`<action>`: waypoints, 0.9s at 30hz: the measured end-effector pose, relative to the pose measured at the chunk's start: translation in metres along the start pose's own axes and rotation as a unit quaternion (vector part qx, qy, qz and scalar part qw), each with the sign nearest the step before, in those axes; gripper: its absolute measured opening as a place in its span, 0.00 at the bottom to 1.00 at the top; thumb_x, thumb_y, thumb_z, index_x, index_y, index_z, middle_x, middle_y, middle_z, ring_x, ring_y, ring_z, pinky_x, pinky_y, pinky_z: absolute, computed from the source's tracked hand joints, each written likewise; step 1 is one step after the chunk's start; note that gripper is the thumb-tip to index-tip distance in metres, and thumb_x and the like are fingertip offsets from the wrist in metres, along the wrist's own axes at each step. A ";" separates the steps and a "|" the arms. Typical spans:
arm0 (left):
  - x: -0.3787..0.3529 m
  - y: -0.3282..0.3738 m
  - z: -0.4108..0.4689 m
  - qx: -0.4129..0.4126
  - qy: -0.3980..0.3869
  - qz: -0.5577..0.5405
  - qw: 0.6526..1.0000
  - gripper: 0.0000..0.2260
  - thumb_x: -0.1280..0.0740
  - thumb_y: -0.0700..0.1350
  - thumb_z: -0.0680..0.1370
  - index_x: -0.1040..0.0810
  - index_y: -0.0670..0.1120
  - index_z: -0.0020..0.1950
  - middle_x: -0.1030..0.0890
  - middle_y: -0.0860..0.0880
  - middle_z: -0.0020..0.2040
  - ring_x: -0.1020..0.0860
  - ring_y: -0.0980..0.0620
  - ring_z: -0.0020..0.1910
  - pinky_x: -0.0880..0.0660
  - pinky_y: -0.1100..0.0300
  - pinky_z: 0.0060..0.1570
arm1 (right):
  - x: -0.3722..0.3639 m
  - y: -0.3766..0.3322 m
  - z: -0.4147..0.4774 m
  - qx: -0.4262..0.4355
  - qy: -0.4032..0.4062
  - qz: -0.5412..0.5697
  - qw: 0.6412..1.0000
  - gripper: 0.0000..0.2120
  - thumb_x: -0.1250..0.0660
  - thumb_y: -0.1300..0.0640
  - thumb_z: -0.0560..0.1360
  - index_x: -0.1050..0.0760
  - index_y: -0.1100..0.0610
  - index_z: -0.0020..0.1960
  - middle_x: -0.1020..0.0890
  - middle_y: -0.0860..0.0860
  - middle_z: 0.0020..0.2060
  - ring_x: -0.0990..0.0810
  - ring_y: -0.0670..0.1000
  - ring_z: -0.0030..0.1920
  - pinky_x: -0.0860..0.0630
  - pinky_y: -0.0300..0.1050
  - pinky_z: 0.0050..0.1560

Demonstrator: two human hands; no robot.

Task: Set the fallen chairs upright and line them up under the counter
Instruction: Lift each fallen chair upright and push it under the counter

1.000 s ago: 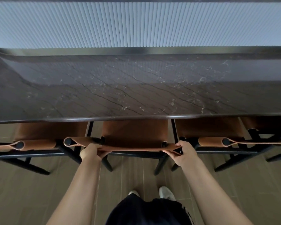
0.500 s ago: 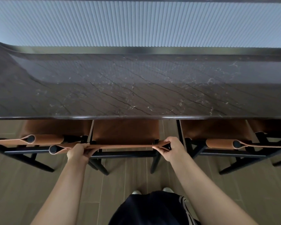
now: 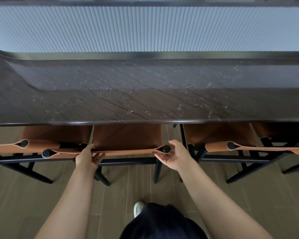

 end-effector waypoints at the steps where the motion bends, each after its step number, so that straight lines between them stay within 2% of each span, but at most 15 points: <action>1: -0.005 -0.006 -0.006 -0.001 -0.003 -0.008 1.000 0.09 0.32 0.42 0.78 0.25 0.43 0.56 0.22 0.42 0.58 0.21 0.43 0.54 0.19 0.49 0.47 | 0.003 -0.002 -0.002 -0.004 -0.005 -0.014 1.000 0.13 0.34 0.59 0.78 0.29 0.64 0.60 0.22 0.66 0.56 0.19 0.65 0.54 0.19 0.60 0.44; 3: -0.021 -0.024 -0.025 -0.004 -0.025 -0.044 0.999 0.14 0.33 0.44 0.78 0.26 0.43 0.63 0.23 0.42 0.61 0.22 0.43 0.57 0.21 0.49 0.47 | 0.017 -0.012 -0.009 -0.009 -0.008 -0.037 0.999 0.14 0.35 0.59 0.79 0.30 0.65 0.61 0.22 0.66 0.55 0.19 0.64 0.54 0.20 0.58 0.47; 7: -0.055 -0.065 -0.064 0.003 -0.061 -0.137 0.989 0.23 0.33 0.51 0.78 0.32 0.48 0.71 0.30 0.45 0.64 0.29 0.42 0.62 0.24 0.39 0.55 | 0.047 -0.037 -0.026 -0.020 -0.026 -0.045 0.998 0.16 0.35 0.59 0.79 0.33 0.65 0.63 0.26 0.68 0.60 0.21 0.65 0.57 0.20 0.57 0.48; 9: -0.069 -0.085 -0.083 0.000 -0.063 -0.153 0.986 0.25 0.33 0.53 0.78 0.34 0.48 0.72 0.30 0.45 0.64 0.29 0.42 0.61 0.26 0.41 0.54 | 0.062 -0.049 -0.035 -0.023 -0.037 -0.053 0.998 0.16 0.36 0.59 0.80 0.33 0.65 0.64 0.26 0.68 0.61 0.21 0.65 0.56 0.20 0.56 0.47; 11: -0.090 -0.108 -0.102 -0.004 -0.077 -0.154 0.985 0.27 0.33 0.53 0.78 0.36 0.47 0.74 0.30 0.45 0.64 0.29 0.43 0.62 0.27 0.42 0.58 | 0.084 -0.065 -0.043 -0.022 -0.039 -0.059 0.997 0.17 0.36 0.59 0.80 0.33 0.66 0.64 0.25 0.67 0.60 0.21 0.65 0.55 0.20 0.56 0.46; 13: -0.111 -0.131 -0.121 0.003 -0.098 -0.148 0.984 0.26 0.34 0.53 0.78 0.35 0.46 0.73 0.28 0.45 0.62 0.28 0.43 0.63 0.28 0.43 0.60 | 0.108 -0.081 -0.050 -0.024 -0.030 -0.056 0.998 0.17 0.35 0.60 0.79 0.32 0.66 0.65 0.24 0.67 0.60 0.20 0.65 0.56 0.20 0.56 0.46; 15: -0.134 -0.156 -0.138 0.018 -0.124 -0.130 0.984 0.21 0.35 0.53 0.78 0.31 0.46 0.69 0.25 0.45 0.59 0.27 0.44 0.62 0.26 0.45 0.55 | 0.133 -0.099 -0.057 -0.013 -0.017 -0.055 0.998 0.18 0.35 0.59 0.80 0.33 0.66 0.66 0.24 0.67 0.60 0.20 0.65 0.55 0.20 0.56 0.46; 16: -0.146 -0.167 -0.147 0.021 -0.141 -0.115 0.983 0.19 0.35 0.52 0.79 0.30 0.46 0.67 0.24 0.45 0.60 0.27 0.44 0.63 0.26 0.46 0.54 | 0.145 -0.108 -0.060 -0.006 -0.011 -0.050 0.999 0.19 0.35 0.59 0.80 0.33 0.67 0.66 0.24 0.67 0.60 0.20 0.65 0.55 0.20 0.55 0.46; 18: -0.164 -0.184 -0.161 0.021 -0.152 -0.093 0.984 0.18 0.35 0.51 0.79 0.29 0.47 0.67 0.27 0.44 0.66 0.30 0.43 0.68 0.27 0.45 0.59 | 0.166 -0.125 -0.066 0.011 -0.004 -0.039 0.999 0.20 0.35 0.58 0.79 0.34 0.67 0.67 0.24 0.67 0.61 0.20 0.64 0.55 0.20 0.54 0.46; 21: -0.181 -0.204 -0.174 0.030 -0.131 -0.073 0.988 0.23 0.35 0.49 0.80 0.34 0.46 0.74 0.34 0.44 0.74 0.35 0.44 0.73 0.30 0.46 0.63 | 0.193 -0.148 -0.073 0.027 0.011 -0.007 1.000 0.22 0.38 0.58 0.81 0.36 0.66 0.70 0.25 0.67 0.63 0.21 0.64 0.58 0.22 0.53 0.48; 24: -0.209 -0.221 -0.192 0.047 -0.159 -0.043 0.985 0.29 0.35 0.49 0.80 0.41 0.46 0.78 0.40 0.43 0.77 0.36 0.43 0.74 0.30 0.45 0.65 | 0.215 -0.166 -0.076 0.044 0.018 0.030 0.998 0.22 0.39 0.58 0.82 0.37 0.67 0.72 0.26 0.68 0.64 0.22 0.64 0.61 0.23 0.54 0.52; 27: -0.235 -0.239 -0.211 0.063 -0.204 0.004 0.977 0.29 0.35 0.49 0.80 0.42 0.45 0.78 0.40 0.41 0.77 0.35 0.42 0.73 0.31 0.44 0.65 | 0.234 -0.175 -0.079 0.059 0.027 0.063 0.996 0.21 0.38 0.59 0.80 0.36 0.67 0.70 0.25 0.68 0.62 0.21 0.64 0.56 0.23 0.54 0.49</action>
Point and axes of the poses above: each hand's wrist, its own z-axis towards the middle knuckle, its own x-axis out of the back of the hand, y = z × x, the point moved 9 cm from there along z, towards the middle knuckle
